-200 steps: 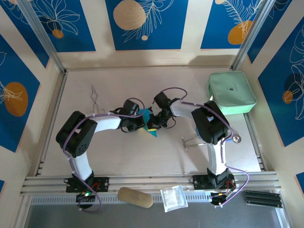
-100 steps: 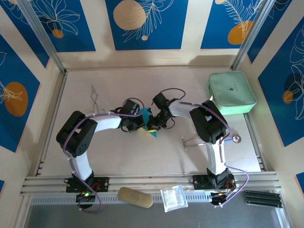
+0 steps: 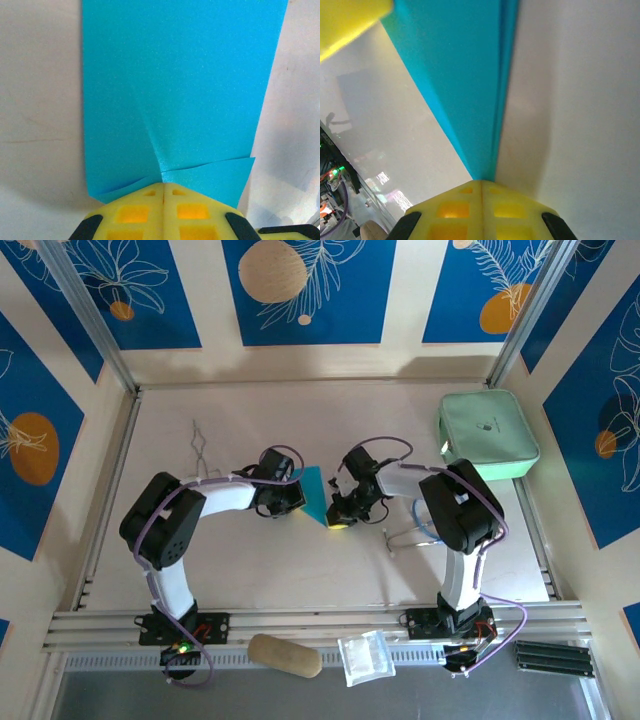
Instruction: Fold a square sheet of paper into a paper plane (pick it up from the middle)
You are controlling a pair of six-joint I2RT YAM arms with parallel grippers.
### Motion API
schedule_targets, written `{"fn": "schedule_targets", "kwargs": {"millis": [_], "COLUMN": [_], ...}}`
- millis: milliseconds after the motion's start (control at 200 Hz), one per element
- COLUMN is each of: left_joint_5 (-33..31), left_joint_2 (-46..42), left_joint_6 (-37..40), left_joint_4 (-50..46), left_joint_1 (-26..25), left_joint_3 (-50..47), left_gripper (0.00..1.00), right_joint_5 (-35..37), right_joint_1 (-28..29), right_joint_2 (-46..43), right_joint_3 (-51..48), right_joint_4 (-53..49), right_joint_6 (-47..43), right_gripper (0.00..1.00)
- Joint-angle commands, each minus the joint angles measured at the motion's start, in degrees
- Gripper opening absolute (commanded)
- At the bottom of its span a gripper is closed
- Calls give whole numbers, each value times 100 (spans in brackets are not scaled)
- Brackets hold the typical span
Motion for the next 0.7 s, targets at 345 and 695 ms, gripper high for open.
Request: {"fn": "schedule_targets", "kwargs": {"millis": [345, 695], "left_joint_5": [52, 147], "left_joint_2": [228, 155], "left_joint_6": [-45, 300], "left_joint_4": [-279, 3], "left_joint_1": [109, 125], "left_joint_3": [-55, -143], "left_gripper": [5, 7], "right_joint_5": [175, 876], "right_joint_1": [158, 311], "right_joint_2": [-76, 525], "right_joint_3": [674, 716], "right_joint_4": [-155, -345], "right_joint_6": [110, 77], "right_gripper": [0, 0]}}
